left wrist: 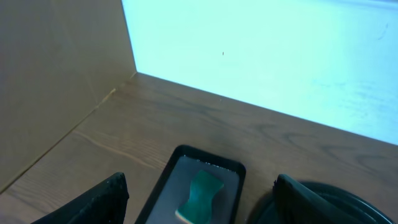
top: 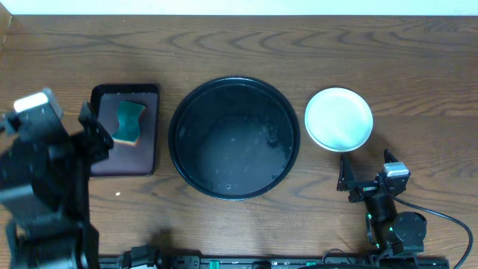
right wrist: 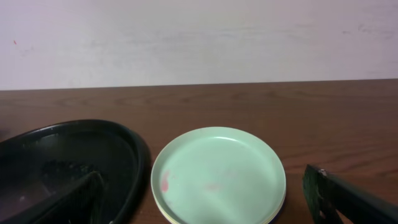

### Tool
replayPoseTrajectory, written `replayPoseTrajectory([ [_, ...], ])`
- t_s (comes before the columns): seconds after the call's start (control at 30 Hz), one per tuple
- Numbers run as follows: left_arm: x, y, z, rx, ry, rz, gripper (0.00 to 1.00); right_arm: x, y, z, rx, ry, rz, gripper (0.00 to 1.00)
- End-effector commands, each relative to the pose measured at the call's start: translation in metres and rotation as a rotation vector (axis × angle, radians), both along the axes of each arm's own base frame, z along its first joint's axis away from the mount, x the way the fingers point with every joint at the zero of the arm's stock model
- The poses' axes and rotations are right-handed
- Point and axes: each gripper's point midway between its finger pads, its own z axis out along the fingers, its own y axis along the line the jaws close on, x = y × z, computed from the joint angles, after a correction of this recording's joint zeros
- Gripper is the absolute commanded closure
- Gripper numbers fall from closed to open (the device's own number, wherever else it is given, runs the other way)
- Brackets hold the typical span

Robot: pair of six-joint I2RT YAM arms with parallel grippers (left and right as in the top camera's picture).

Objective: Clean dirty plates on tray and stack at the side

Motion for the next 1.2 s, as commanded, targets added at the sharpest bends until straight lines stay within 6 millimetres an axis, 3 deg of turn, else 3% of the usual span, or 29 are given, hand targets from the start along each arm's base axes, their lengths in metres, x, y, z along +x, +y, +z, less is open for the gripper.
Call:
replayPoseTrajectory([
  [0.0,-0.014,-0.006,-0.032,-0.016,0.028,-0.005,0.25,-0.001,0.002,0.001,0.010,-0.003,0.011,0.01],
  [0.2,-0.017,-0.017,-0.075,0.004,-0.051,-0.054,0.25,-0.001,0.002,0.001,0.010,-0.003,0.011,0.01],
  [0.6,-0.003,-0.023,-0.142,0.071,-0.419,-0.088,0.25,-0.001,0.002,0.001,0.010,-0.003,0.011,0.01],
  [0.87,-0.002,-0.023,-0.186,0.108,-0.379,-0.094,0.25,-0.001,0.002,0.001,0.010,-0.003,0.011,0.01],
  [1.1,-0.002,-0.024,-0.239,0.089,-0.174,-0.105,0.25,-0.001,0.002,0.001,0.010,-0.003,0.011,0.01],
  [1.17,-0.003,-0.025,-0.243,0.084,-0.158,-0.110,0.25,-0.001,0.002,0.001,0.010,-0.003,0.011,0.01],
])
